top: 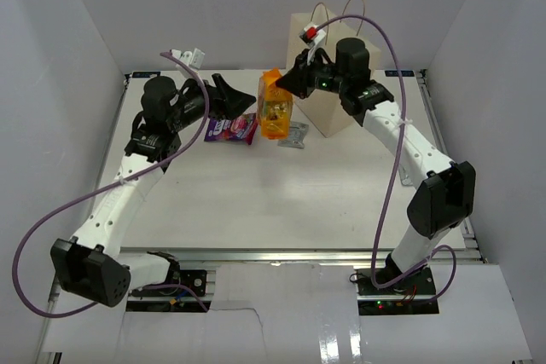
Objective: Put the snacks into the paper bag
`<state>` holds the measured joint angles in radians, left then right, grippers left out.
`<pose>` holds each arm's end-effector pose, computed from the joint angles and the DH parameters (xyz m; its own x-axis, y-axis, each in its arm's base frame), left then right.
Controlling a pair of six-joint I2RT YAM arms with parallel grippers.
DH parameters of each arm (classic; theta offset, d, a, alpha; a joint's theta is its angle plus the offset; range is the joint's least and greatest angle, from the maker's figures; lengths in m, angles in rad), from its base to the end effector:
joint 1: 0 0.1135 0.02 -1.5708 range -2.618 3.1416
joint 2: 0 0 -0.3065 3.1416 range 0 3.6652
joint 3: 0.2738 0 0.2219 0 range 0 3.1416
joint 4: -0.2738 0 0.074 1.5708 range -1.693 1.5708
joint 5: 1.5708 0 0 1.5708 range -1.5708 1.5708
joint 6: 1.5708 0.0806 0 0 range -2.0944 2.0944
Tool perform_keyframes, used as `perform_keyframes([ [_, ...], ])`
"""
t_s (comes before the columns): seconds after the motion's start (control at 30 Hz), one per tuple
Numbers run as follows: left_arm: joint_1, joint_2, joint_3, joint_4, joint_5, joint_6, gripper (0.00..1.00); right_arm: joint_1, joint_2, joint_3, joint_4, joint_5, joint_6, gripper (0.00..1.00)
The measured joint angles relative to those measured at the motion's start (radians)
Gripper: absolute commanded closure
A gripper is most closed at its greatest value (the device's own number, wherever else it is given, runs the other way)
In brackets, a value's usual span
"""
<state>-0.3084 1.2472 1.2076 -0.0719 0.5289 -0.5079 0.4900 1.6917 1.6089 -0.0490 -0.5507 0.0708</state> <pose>0.2555 -0.1241 0.4396 -0.4525 -0.2965 -0.8410 0.5949 0.6022 -0.5324 0.3474 0.2331 0.4411 -0.1764 -0.0258 -0.9840 -0.8484 0.5109 0.1387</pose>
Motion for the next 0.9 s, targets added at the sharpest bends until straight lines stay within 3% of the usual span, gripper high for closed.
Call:
perform_keyframes([
  [0.2, 0.019, -0.087, -0.038, 0.008, -0.095, 0.022, 0.10, -0.097, 0.003, 0.217, 0.026, -0.053, -0.016, 0.92],
  [0.37, 0.023, -0.063, -0.095, 0.019, -0.107, 0.018, 0.10, -0.188, 0.095, 0.569, 0.092, -0.041, -0.018, 0.92],
  [0.47, 0.024, -0.045, -0.117, 0.018, -0.111, 0.018, 0.10, -0.238, 0.113, 0.662, 0.161, -0.013, -0.030, 0.92],
  [0.9, 0.025, -0.044, -0.155, 0.032, -0.114, 0.012, 0.10, -0.335, 0.167, 0.649, 0.262, 0.100, -0.187, 0.92],
])
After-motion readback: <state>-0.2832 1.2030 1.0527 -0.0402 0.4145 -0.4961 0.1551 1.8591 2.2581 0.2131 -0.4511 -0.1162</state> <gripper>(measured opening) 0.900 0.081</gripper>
